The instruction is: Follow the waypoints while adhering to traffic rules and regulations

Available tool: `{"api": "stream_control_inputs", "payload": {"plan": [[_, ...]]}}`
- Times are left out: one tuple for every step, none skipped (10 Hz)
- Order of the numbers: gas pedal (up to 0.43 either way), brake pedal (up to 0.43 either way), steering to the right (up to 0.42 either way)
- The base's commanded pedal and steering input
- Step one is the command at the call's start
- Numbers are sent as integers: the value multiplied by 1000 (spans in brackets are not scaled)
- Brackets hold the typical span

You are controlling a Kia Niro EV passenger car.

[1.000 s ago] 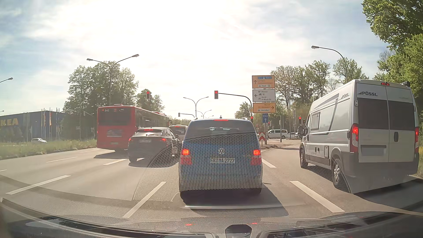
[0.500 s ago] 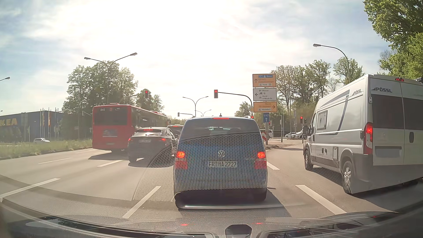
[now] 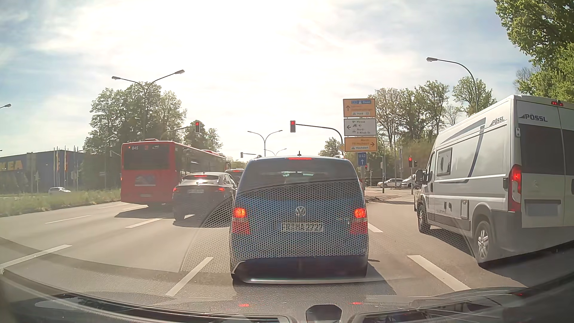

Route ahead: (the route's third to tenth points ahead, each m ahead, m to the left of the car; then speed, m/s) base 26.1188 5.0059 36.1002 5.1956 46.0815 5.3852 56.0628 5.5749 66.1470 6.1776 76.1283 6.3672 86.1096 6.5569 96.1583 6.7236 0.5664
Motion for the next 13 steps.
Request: {"api": "stream_control_inputs", "payload": {"plan": [[0,201,4],[0,207,4],[0,207,4],[0,201,4],[0,207,4],[0,207,4],[0,207,4],[0,207,4],[0,207,4],[0,207,4],[0,207,4],[0,207,4],[0,207,4]]}}
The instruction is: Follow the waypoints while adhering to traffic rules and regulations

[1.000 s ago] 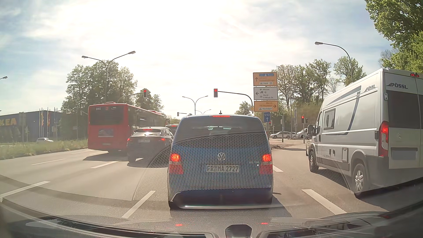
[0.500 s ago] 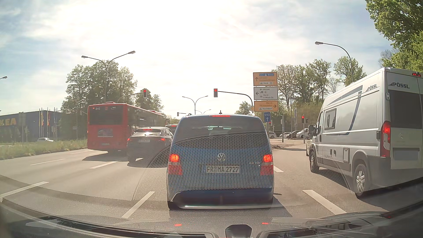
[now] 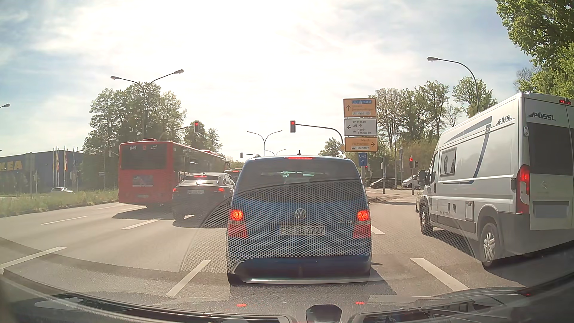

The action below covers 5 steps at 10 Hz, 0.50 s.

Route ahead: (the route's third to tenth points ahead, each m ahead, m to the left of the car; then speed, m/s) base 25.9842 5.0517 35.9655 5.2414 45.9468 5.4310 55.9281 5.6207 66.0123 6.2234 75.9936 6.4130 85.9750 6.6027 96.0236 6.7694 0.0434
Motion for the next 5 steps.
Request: {"api": "stream_control_inputs", "payload": {"plan": [[0,207,4],[0,213,4],[0,213,4],[0,220,4],[0,220,4]]}}
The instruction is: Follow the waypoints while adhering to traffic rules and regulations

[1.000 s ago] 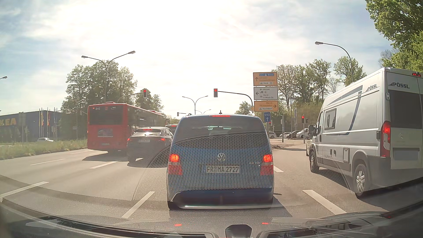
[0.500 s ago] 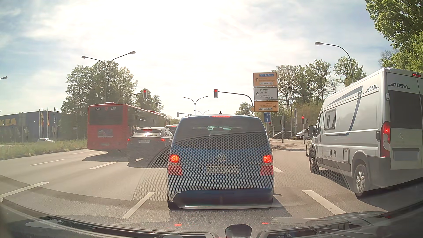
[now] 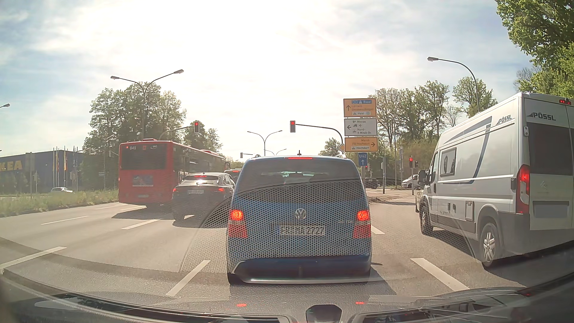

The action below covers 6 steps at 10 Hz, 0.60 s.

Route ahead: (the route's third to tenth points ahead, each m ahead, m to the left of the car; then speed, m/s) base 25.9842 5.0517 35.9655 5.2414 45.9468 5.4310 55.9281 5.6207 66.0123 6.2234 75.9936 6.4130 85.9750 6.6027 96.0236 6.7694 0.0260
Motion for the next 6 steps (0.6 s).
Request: {"api": "stream_control_inputs", "payload": {"plan": [[0,220,4],[0,220,4],[0,220,4],[0,226,4],[0,226,4],[0,220,4]]}}
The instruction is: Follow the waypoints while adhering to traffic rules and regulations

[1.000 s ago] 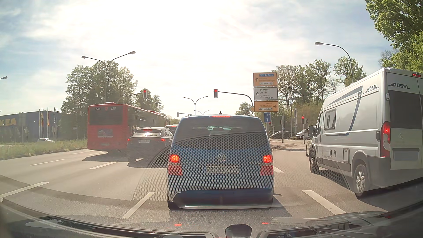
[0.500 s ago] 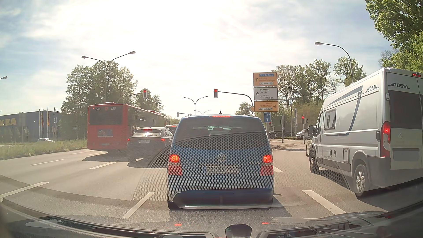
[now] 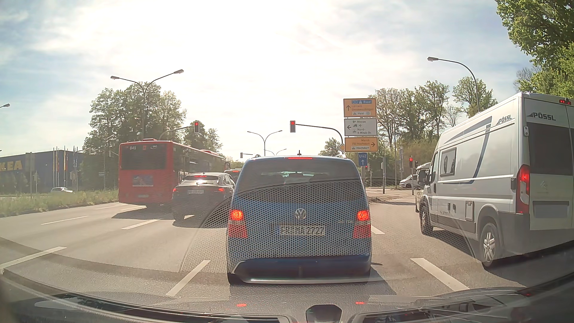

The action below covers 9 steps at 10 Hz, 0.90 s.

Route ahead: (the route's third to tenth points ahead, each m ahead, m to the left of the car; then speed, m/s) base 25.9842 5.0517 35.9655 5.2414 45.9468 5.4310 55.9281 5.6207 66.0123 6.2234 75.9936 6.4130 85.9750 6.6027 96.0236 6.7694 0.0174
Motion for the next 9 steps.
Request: {"api": "stream_control_inputs", "payload": {"plan": [[0,226,4],[0,226,4],[0,226,4],[0,226,4],[0,226,4],[0,226,4],[0,226,4],[0,226,4],[0,226,4]]}}
